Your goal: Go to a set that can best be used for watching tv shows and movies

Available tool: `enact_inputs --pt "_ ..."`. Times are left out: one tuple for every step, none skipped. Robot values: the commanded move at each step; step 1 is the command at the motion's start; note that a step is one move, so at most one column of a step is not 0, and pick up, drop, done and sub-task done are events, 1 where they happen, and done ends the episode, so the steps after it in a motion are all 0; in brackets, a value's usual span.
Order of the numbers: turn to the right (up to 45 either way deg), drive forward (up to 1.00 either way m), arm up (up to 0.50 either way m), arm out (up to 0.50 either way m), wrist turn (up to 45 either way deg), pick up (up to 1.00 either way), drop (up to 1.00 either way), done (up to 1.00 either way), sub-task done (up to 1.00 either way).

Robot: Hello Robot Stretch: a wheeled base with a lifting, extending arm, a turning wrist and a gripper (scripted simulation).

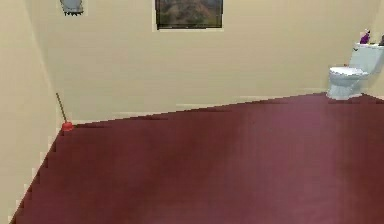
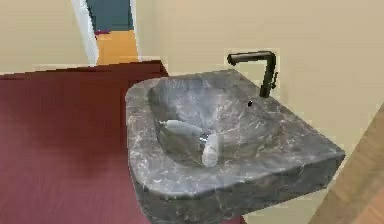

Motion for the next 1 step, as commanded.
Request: enact_inputs --pt "-33.0 0.0 0.0 0.0 0.0 0.0 0.0 0.0 0.0"
